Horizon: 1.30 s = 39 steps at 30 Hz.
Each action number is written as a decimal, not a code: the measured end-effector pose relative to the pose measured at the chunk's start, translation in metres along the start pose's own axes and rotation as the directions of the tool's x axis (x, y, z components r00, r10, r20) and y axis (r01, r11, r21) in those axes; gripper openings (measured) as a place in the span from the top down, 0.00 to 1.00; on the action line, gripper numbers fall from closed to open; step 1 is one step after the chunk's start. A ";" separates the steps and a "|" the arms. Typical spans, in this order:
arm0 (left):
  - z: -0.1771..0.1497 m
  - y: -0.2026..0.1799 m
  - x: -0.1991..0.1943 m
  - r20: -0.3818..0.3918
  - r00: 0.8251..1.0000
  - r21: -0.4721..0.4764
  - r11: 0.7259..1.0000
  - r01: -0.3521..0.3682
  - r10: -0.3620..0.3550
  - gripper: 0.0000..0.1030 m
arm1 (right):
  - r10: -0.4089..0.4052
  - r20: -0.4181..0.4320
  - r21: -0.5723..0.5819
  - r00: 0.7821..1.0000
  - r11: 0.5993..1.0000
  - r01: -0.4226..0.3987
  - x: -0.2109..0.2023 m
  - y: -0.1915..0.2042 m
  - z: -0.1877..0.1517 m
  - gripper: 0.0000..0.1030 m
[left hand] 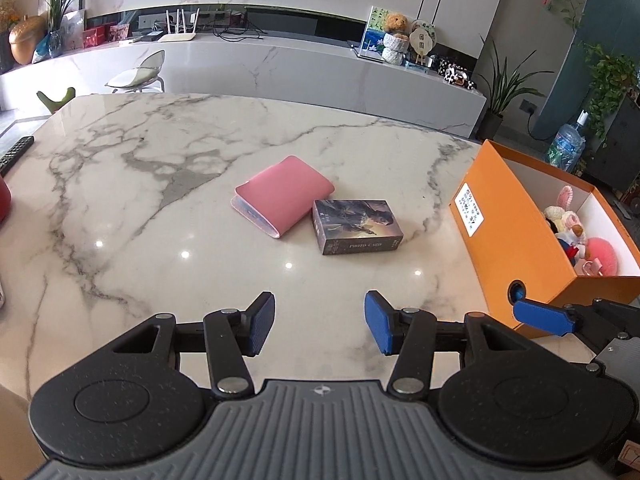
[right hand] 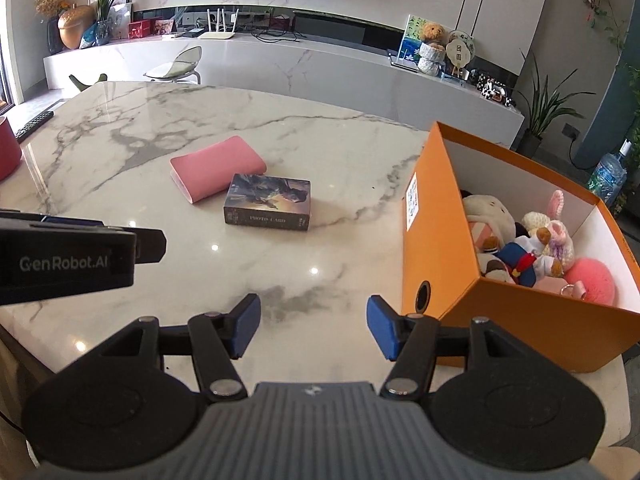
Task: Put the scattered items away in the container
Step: 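Withdraw both tools from the box toward the pink wallet and card box, then lower left tool over the pink wallet while right tool lowers over photo card box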
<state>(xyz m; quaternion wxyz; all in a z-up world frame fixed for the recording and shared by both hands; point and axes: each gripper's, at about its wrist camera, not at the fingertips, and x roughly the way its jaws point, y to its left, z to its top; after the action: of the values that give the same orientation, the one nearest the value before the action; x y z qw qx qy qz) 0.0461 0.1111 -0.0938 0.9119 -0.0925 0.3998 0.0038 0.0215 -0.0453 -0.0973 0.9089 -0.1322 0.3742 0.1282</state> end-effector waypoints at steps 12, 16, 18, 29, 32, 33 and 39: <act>0.043 0.013 0.055 -0.036 0.997 0.061 0.996 -0.071 0.073 0.39 | 0.033 -0.029 -0.075 0.999 0.997 -0.035 0.057 -0.002 0.042 0.31; 0.057 0.025 0.074 -0.037 0.995 0.062 0.994 -0.095 0.097 0.37 | 0.027 -0.031 -0.069 0.999 0.997 -0.030 0.077 -0.007 0.059 0.30; 0.062 0.031 0.082 -0.042 0.994 0.061 0.993 -0.101 0.104 0.34 | 0.030 -0.029 -0.065 0.999 0.997 -0.032 0.086 -0.007 0.067 0.30; 0.073 0.041 0.119 -0.055 0.990 0.134 0.983 -0.125 0.134 0.28 | 0.077 -0.034 -0.013 0.996 0.997 -0.077 0.129 0.006 0.100 0.21; 0.076 0.044 0.129 -0.068 0.991 0.145 0.983 -0.109 0.119 0.28 | 0.079 -0.050 -0.007 0.996 0.997 -0.080 0.139 0.008 0.101 0.21; 0.077 0.044 0.133 -0.073 0.991 0.142 0.984 -0.104 0.116 0.28 | 0.084 -0.055 0.005 0.995 0.996 -0.084 0.143 0.007 0.102 0.21; 0.090 0.051 0.147 -0.065 0.997 0.069 0.997 -0.041 0.045 0.36 | 0.110 -0.044 0.098 0.993 0.990 -0.105 0.155 -0.005 0.110 0.25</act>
<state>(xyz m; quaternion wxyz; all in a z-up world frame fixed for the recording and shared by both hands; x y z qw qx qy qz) 0.2078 0.1664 -0.1494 0.9005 -0.0530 0.4315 0.0069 0.2010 0.0076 -0.1319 0.8965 -0.0712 0.4086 0.1557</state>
